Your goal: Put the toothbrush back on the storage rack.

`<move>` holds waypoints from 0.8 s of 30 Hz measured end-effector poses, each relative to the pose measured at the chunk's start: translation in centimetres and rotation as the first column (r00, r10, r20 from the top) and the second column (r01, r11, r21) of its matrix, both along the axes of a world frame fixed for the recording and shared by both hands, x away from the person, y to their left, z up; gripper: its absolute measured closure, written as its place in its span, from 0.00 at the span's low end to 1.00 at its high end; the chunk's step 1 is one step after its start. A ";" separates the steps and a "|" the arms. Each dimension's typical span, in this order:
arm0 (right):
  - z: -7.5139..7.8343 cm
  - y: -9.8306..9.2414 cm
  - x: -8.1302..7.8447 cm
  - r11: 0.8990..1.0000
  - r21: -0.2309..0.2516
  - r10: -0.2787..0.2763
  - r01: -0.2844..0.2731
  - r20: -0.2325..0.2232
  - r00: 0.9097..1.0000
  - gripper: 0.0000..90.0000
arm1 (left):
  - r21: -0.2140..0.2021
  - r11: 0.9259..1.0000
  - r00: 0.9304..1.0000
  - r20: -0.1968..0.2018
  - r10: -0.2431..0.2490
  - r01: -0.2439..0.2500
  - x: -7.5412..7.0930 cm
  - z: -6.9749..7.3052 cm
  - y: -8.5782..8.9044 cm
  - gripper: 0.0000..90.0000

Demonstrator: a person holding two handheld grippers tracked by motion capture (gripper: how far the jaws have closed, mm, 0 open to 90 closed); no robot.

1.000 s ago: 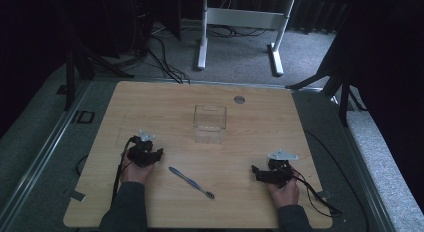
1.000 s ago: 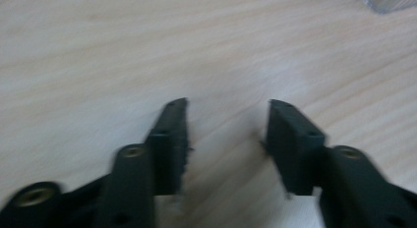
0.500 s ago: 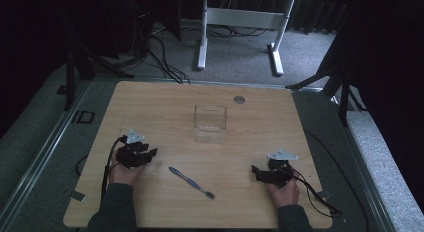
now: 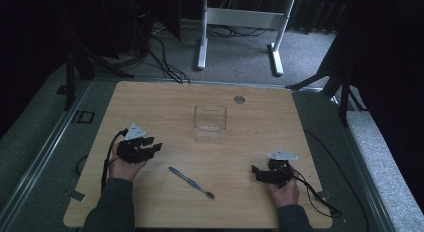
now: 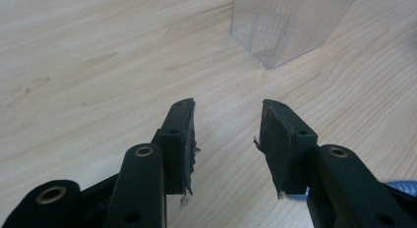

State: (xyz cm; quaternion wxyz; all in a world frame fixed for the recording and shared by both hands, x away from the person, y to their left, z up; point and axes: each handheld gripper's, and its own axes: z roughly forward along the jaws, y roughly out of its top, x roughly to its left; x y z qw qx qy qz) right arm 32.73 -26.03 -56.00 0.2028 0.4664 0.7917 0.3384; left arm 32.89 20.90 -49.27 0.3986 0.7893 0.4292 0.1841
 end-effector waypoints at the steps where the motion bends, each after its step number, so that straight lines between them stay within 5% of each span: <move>1: 0.0 0.0 0.0 1.000 0.000 0.001 -0.001 0.000 1.000 0.20 | 0.000 1.000 1.000 0.003 -0.004 0.004 0.0 0.1 -0.1 0.63; 13: 0.0 0.0 0.0 1.000 0.000 0.005 -0.005 0.000 1.000 0.20 | -0.017 0.995 0.994 0.030 -0.101 0.101 0.4 1.2 -1.0 0.63; 18: 0.0 0.0 0.0 1.000 -0.001 0.006 -0.006 -0.001 1.000 0.20 | -0.056 0.987 0.988 0.039 -0.146 0.148 0.6 1.5 -1.4 0.63; 24: 0.0 0.0 0.0 1.000 -0.001 0.008 -0.008 0.001 1.000 0.20 | -0.053 0.981 0.982 0.046 -0.186 0.188 0.7 1.6 -2.2 0.62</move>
